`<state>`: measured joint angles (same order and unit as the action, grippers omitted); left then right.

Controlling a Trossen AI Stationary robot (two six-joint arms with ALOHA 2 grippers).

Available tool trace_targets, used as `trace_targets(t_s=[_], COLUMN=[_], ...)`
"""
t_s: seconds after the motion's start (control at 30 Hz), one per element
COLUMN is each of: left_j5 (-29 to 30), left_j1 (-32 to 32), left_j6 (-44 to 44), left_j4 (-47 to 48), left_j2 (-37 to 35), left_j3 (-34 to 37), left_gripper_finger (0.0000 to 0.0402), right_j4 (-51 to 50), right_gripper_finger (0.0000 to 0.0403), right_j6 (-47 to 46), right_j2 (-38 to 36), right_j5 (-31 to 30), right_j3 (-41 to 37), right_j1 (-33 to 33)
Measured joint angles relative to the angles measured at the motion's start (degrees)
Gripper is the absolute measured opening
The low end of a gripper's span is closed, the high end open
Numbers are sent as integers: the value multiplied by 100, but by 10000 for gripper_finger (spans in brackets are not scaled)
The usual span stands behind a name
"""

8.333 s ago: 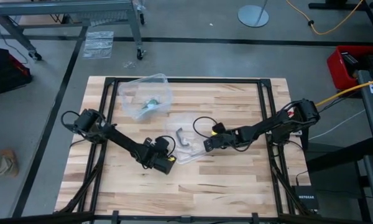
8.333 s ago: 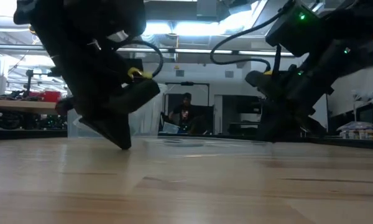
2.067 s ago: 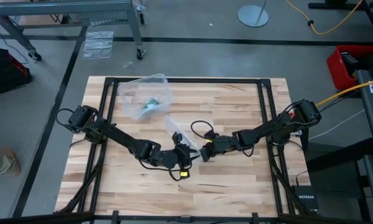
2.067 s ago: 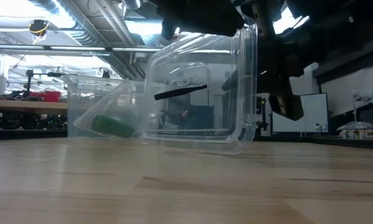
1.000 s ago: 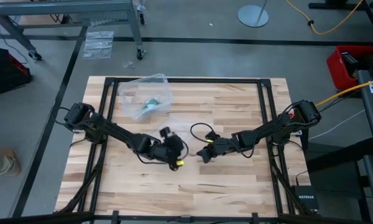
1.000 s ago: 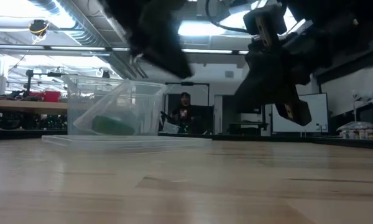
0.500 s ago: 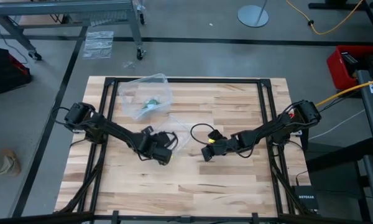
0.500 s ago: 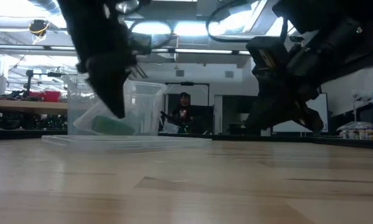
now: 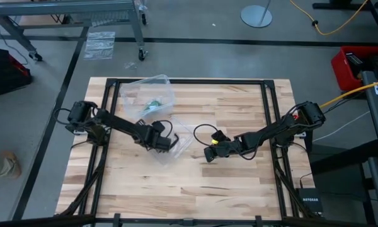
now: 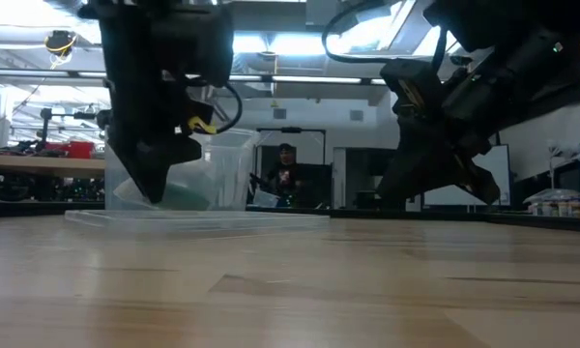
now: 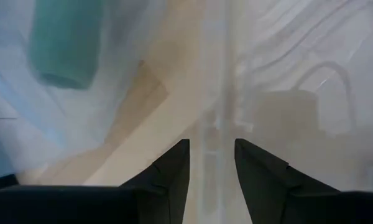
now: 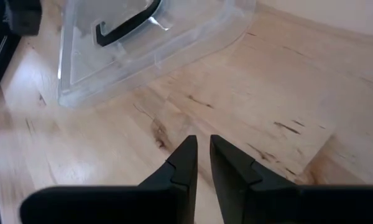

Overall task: Roll bandage
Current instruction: Close the transparent bin with the transparent bin cover

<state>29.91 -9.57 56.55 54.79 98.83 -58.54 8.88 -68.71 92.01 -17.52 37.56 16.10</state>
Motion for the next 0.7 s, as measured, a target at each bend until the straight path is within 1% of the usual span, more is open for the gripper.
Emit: trace_targets(t_s=[0.4,0.57,0.7], left_j5=[2,-5,-189], left_j1=[747,924,966], left_j6=[-10,0,-237], left_j4=[-20,-90,-449], left_j2=[17,67,186], left_j3=[0,0,2], left_gripper_finger=[120,120,120], right_j4=[0,2,0], right_gripper_finger=[49,49,49], right_j6=[20,20,20], right_j2=[0,0,0], right_j5=[9,13,13], right_j3=[0,0,0], right_j1=[2,2,2])
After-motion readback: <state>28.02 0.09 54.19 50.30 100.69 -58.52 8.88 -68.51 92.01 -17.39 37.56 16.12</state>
